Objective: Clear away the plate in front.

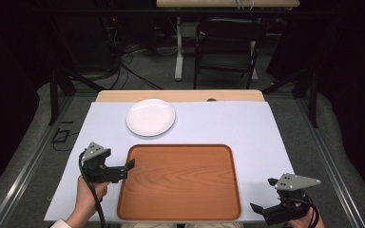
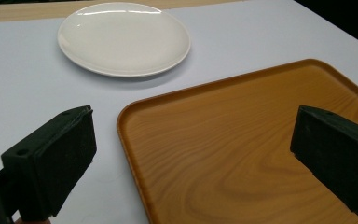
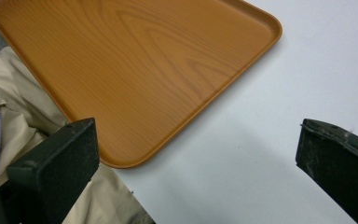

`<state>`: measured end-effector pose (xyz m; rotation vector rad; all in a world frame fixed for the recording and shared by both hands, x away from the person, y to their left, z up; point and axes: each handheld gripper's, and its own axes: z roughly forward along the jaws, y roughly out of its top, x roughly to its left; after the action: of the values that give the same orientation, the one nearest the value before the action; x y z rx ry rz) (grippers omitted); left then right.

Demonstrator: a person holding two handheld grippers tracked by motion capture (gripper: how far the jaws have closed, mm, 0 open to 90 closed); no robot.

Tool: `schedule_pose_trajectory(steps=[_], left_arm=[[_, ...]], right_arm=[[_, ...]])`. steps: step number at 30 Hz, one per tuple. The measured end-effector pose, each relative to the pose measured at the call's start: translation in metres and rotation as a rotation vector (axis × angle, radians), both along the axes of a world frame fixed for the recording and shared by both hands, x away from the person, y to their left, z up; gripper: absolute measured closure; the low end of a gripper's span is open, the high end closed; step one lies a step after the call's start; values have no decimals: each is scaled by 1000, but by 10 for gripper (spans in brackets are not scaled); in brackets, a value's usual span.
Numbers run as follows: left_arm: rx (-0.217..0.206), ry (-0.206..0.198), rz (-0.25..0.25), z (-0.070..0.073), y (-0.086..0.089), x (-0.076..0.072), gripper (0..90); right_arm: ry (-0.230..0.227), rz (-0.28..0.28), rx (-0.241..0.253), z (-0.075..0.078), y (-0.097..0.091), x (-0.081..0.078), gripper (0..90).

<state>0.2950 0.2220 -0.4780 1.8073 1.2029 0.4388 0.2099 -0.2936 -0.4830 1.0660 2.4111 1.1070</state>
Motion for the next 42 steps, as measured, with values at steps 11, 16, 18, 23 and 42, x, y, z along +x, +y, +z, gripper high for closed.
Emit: schedule_pose_trajectory(steps=[11, 16, 18, 23, 42], left_arm=[[-55, 35, 2, -4, -16, 26, 3], [-68, 45, 13, -4, -20, 33, 3], [-78, 46, 22, -5, -20, 36, 3], [-133, 76, 62, -7, -22, 49, 3], [-367, 234, 201, -28, -31, 97, 2]], right_arm=[[0, 2, 1, 0, 0, 0, 0], [1, 3, 1, 0, 0, 0, 0], [0, 3, 1, 0, 0, 0, 0], [3, 3, 1, 0, 0, 0, 0], [1, 11, 5, 0, -1, 0, 0]])
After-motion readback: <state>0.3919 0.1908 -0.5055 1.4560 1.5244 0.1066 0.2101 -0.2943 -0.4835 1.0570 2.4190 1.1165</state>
